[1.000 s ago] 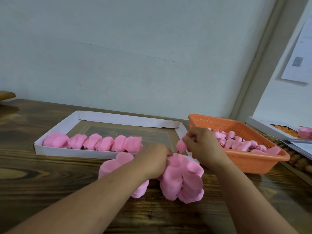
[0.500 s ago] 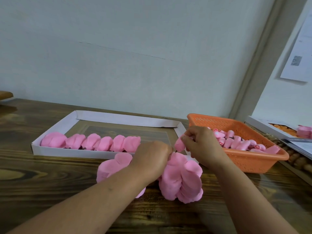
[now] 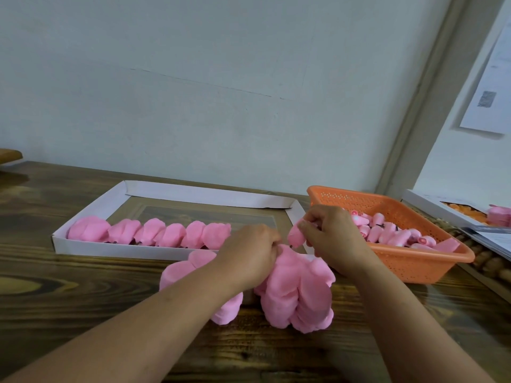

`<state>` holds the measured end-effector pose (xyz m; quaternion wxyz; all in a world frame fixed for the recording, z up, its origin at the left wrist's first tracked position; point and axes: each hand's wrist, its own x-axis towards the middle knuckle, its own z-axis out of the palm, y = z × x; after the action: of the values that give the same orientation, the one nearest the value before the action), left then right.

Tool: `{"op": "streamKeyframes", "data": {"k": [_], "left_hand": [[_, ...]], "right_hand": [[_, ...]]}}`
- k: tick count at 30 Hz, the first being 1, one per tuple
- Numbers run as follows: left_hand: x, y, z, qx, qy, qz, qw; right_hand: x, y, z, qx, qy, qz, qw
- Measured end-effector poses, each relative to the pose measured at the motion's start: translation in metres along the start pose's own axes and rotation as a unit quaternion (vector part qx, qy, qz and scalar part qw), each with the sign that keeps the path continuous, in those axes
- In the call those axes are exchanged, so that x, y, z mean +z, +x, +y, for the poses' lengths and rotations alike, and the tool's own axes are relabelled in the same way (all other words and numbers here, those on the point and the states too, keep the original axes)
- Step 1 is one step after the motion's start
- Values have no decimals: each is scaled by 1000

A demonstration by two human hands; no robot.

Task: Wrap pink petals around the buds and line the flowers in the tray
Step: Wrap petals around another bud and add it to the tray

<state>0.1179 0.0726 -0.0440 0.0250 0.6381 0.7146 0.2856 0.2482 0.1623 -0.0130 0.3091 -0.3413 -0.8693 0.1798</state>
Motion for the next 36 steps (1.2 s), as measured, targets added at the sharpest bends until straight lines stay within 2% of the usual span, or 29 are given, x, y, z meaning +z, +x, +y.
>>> {"op": "streamKeyframes", "data": {"k": [3,6,12,14,18,21,24,28,31,36], "left_hand": [[-2,0,1,-35,-73,-48,996],[0,-1,2,-69,-102,-86,989],[-4,-3,4,-152,-210,-56,964],[-5,-4,7,-193,-320,-51,926],[-9,-4,12,-262,-563,-45,782],[-11,-3,12,-301,-652,-22,695],[-12,-2,8,-317,-708,13,631],[-14,-4,1,-310,-736,32,601],[-15,-5,0,-304,-749,51,586],[-16,-12,1,-292,-757,30,584]], "right_hand": [[0,0,0,2,-4,1,1000],[0,-1,-1,2,-4,6,1000],[-5,1,3,8,10,27,1000],[-6,1,2,8,10,42,999],[-8,1,0,4,19,56,998],[-12,0,-4,-6,45,71,996],[-23,-3,-12,-10,120,99,988],[-40,-10,-26,-26,187,71,979],[-38,-12,-31,-37,190,26,981],[-29,-11,-31,-26,186,19,982]]}}
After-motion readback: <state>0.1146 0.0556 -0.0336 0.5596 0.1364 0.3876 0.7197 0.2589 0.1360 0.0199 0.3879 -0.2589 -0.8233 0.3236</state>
